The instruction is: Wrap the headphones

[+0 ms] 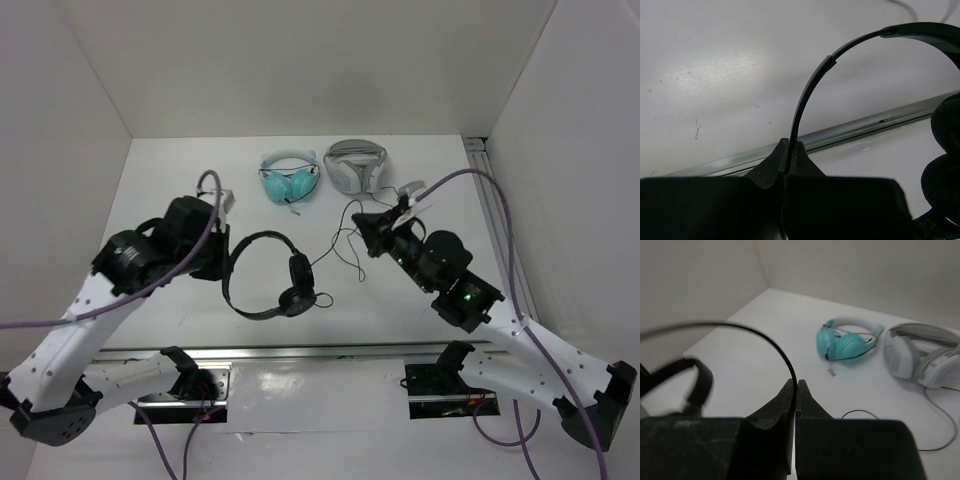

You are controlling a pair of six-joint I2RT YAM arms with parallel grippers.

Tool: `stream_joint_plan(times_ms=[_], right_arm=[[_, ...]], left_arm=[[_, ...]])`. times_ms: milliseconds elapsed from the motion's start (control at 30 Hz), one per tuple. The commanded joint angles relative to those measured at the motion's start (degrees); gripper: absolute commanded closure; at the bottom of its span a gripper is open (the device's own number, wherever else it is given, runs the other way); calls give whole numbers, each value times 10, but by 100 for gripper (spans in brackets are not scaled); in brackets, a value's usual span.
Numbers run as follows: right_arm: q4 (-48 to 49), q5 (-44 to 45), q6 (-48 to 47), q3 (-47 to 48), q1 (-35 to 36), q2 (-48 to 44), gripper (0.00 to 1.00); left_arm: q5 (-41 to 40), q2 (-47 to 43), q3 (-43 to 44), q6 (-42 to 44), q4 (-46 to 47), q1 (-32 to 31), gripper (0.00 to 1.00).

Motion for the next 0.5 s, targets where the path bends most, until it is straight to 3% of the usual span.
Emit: stream_joint_plan(times_ms=[0, 233, 467], right_arm=[[-101, 130, -30, 125, 0, -14, 100], [-211, 36, -74, 244, 6, 30, 100], [-208, -26, -87, 224, 39, 63, 100]], left_arm=[[29, 17, -75, 11, 77, 1, 100], [37, 66, -145, 44, 119, -12, 100], [116, 78, -139, 81, 158, -98, 100]])
